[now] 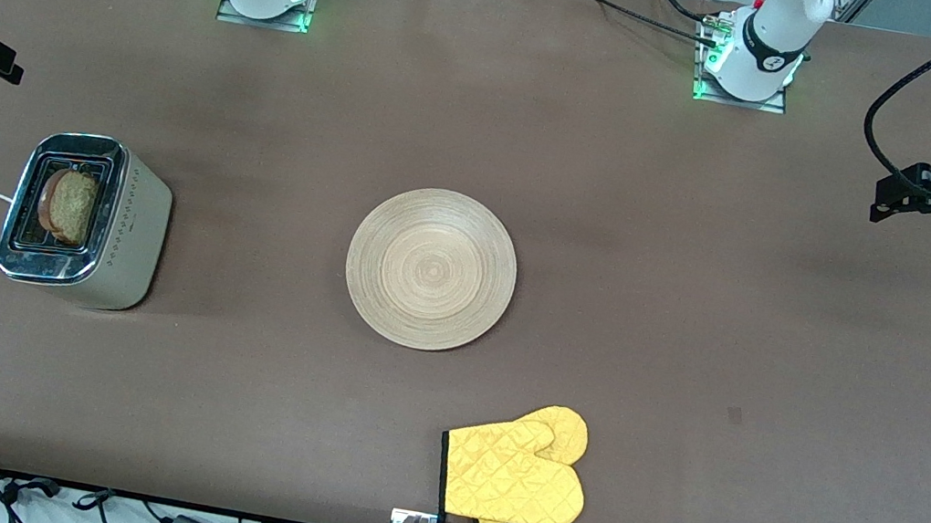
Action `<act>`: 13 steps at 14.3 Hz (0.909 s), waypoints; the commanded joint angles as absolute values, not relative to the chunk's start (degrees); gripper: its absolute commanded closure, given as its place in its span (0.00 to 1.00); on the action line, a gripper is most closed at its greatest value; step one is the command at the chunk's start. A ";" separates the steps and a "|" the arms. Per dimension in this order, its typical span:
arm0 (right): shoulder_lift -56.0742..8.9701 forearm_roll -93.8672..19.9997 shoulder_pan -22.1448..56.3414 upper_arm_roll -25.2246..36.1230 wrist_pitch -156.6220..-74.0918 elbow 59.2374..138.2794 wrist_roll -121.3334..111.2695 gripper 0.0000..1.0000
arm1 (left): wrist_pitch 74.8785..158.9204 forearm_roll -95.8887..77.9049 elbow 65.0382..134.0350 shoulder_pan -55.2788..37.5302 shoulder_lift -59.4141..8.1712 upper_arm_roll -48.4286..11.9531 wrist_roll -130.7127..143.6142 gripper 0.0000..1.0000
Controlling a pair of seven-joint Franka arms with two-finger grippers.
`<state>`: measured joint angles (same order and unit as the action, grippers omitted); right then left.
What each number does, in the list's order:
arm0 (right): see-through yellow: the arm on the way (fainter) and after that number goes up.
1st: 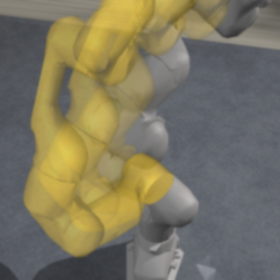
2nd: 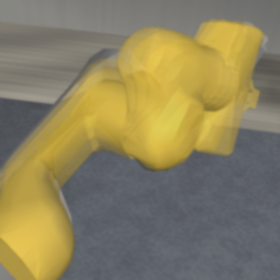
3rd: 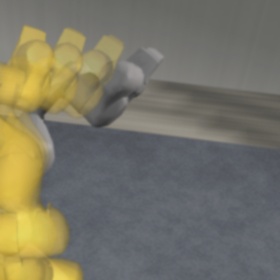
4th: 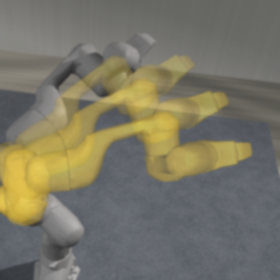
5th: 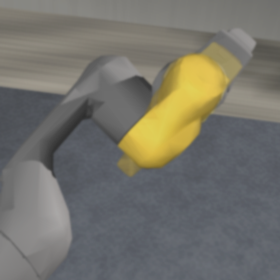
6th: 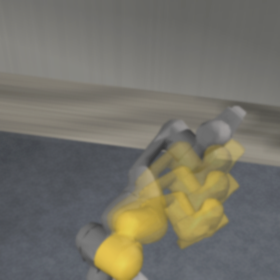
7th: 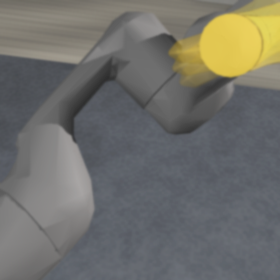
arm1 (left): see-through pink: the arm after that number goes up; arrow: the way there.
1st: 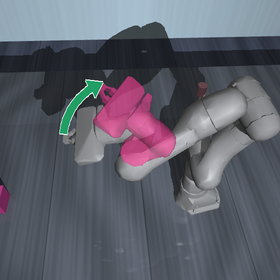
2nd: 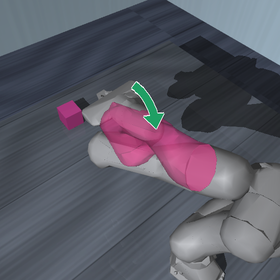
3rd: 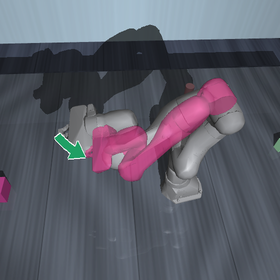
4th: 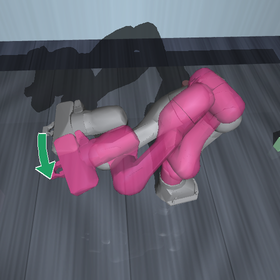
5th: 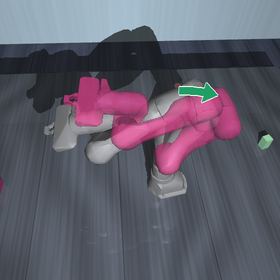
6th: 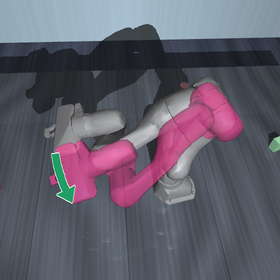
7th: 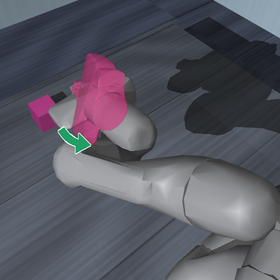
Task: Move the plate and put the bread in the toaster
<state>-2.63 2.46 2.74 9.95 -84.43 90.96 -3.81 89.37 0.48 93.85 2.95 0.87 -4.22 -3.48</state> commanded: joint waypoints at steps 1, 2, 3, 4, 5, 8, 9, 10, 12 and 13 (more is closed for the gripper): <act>-3.08 2.64 2.99 9.49 -83.41 89.30 -3.07 0.00 | 87.98 1.32 92.29 2.99 0.62 -4.13 -3.87 0.00; -3.16 2.64 2.64 9.49 -83.50 89.30 -3.25 0.00 | 87.98 1.32 92.29 2.99 0.62 -4.13 -3.87 0.00; -3.16 2.64 2.38 9.49 -83.41 89.30 -2.73 0.00 | 87.98 1.32 92.29 2.99 0.62 -4.13 -3.87 0.00; -3.08 2.38 1.42 9.06 -83.32 89.30 -2.64 0.00 | 87.98 1.32 92.29 2.99 0.62 -4.13 -3.87 0.00; -3.16 2.29 0.54 8.53 -83.41 89.12 -2.64 0.00 | 87.98 1.32 92.29 2.99 0.62 -4.13 -3.87 0.00; -3.34 2.29 -1.67 6.07 -83.41 88.77 -2.64 0.00 | 88.07 1.32 92.29 2.99 0.44 -4.13 -3.87 0.00; -3.34 2.37 -1.41 6.06 -83.41 88.77 -2.55 0.00 | 88.07 1.32 92.29 2.99 0.44 -4.22 -3.87 0.00; -3.34 2.37 -1.32 6.06 -83.41 88.68 -2.55 0.00 | 88.07 1.32 92.29 2.99 0.44 -4.13 -3.87 0.00; -3.34 2.37 -1.32 6.06 -83.67 88.68 -2.37 0.00 | 88.07 1.32 92.28 2.99 0.44 -4.13 -3.87 0.00; -3.34 2.46 -1.32 6.06 -84.02 88.68 -2.55 0.00 | 88.07 1.32 92.29 2.99 0.44 -4.13 -3.87 0.00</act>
